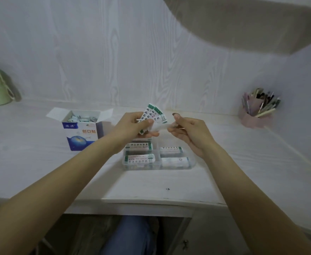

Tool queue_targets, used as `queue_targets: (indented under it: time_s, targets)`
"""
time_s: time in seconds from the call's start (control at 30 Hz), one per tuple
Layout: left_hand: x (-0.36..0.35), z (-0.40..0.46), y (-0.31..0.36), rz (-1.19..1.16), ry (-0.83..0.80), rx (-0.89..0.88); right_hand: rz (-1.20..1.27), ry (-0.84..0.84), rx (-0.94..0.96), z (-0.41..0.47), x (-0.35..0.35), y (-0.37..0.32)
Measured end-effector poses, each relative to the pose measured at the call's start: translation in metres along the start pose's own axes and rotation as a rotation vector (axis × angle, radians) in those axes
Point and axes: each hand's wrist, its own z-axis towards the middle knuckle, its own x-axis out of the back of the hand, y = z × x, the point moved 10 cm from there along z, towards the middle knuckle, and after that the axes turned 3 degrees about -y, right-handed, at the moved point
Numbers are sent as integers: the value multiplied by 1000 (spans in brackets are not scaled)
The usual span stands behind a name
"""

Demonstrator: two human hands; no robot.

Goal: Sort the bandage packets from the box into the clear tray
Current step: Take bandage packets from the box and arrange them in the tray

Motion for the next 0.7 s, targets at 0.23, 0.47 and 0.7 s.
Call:
queue_targets:
  time_s: [0.23, 0.47, 0.7]
  targets:
    - [4, 1, -13, 56, 117, 26, -166, 110, -70, 7, 34, 21]
    - [0, 0, -17, 12, 128, 22, -694, 192, 10, 13, 44, 23]
    - [0, 3, -15, 53, 128, 24, -1186, 15, 26, 21, 9, 25]
